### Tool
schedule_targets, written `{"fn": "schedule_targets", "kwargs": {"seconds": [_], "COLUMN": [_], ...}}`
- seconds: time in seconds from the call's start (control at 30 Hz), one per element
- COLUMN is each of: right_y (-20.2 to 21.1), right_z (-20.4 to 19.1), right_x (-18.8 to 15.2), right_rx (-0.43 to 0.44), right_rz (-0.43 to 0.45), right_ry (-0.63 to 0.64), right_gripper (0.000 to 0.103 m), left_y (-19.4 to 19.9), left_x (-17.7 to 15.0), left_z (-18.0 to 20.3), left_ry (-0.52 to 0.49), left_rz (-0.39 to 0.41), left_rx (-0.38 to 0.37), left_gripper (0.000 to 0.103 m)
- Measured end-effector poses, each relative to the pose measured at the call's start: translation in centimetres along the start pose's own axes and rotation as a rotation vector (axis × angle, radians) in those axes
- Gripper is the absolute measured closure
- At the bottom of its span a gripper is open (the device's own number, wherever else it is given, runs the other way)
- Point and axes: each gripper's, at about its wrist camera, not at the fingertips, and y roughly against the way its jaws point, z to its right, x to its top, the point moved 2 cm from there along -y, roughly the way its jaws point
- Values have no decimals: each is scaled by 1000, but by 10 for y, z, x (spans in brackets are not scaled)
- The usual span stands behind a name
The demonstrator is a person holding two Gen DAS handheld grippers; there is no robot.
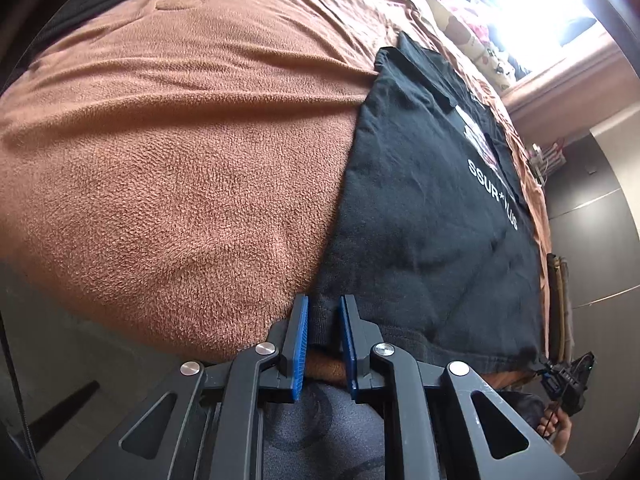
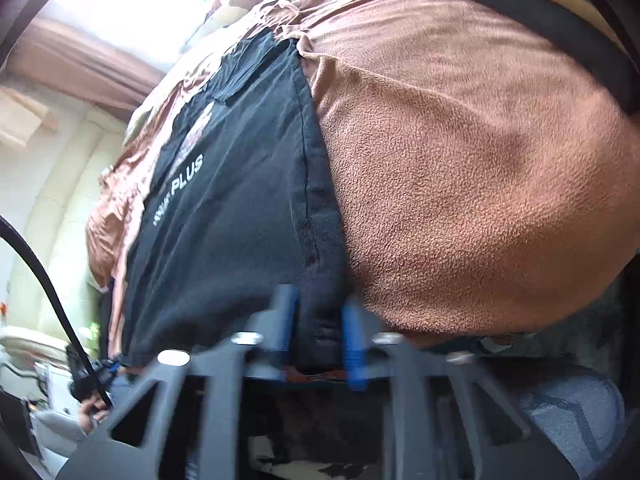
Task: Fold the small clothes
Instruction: 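Lift the hem with both tools and fold it toward the collar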
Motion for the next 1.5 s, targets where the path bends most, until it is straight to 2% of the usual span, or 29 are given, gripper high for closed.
{"fn": "schedule_targets", "kwargs": {"seconds": [0.03, 0.2, 0.33, 0.53, 0.83, 1.5], "right_y": [2, 20, 39, 70, 112, 196], "right_z": [-3, -23, -33, -45, -51, -43], "right_x": [1, 2, 3, 2, -1, -47], "right_rx": [-6, -4, 13, 46, 95, 144], "right_rz": [9, 66, 105, 165, 221, 293], "right_ry": [10, 62, 90, 129, 178, 234], "right_gripper": [94, 95, 96, 97, 97, 98], "left_y": [1, 20, 44, 72, 119, 202], "left_x": [0, 1, 7, 6, 1, -67], "left_z": [1, 5, 15, 38, 52, 58], "left_ry": [-2, -4, -13, -64, -95, -186], "left_rz": [8, 71, 114, 156, 237, 336], "left_rx": [-8, -46, -95, -107, -149, -212], "left_gripper": [97, 99, 100, 100, 100, 100]}}
